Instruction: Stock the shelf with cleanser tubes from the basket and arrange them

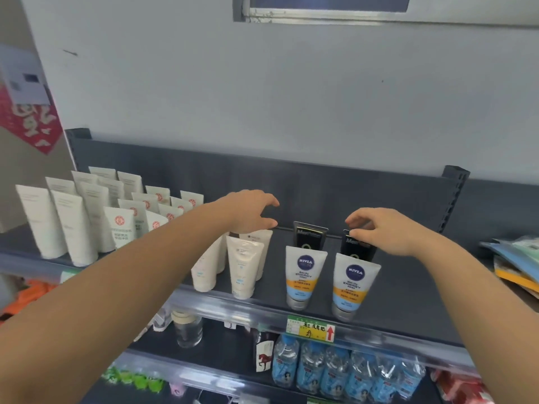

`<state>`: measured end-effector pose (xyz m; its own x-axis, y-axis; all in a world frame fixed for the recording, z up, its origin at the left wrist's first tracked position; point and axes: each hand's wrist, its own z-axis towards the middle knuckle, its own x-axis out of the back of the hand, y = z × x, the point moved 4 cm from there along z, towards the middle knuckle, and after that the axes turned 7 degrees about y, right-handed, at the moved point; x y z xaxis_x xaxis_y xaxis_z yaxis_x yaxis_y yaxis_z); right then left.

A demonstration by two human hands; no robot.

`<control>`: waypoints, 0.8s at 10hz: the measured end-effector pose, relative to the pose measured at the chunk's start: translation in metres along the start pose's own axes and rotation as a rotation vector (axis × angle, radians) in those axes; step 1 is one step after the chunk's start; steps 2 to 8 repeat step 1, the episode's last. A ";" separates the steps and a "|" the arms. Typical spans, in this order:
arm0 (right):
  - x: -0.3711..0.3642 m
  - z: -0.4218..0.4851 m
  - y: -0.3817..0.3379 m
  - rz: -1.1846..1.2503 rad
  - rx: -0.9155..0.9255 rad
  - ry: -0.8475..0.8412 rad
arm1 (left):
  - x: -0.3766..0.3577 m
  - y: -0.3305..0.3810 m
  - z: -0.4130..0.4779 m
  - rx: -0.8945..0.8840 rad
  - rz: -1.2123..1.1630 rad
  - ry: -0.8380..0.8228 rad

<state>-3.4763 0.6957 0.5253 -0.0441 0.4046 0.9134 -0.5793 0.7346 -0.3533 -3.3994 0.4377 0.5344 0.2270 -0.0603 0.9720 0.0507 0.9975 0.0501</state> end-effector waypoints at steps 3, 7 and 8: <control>0.001 0.003 -0.021 0.008 0.001 0.130 | 0.006 -0.026 -0.013 0.031 0.003 0.045; 0.001 0.003 -0.021 0.008 0.001 0.130 | 0.006 -0.026 -0.013 0.031 0.003 0.045; 0.001 0.003 -0.021 0.008 0.001 0.130 | 0.006 -0.026 -0.013 0.031 0.003 0.045</control>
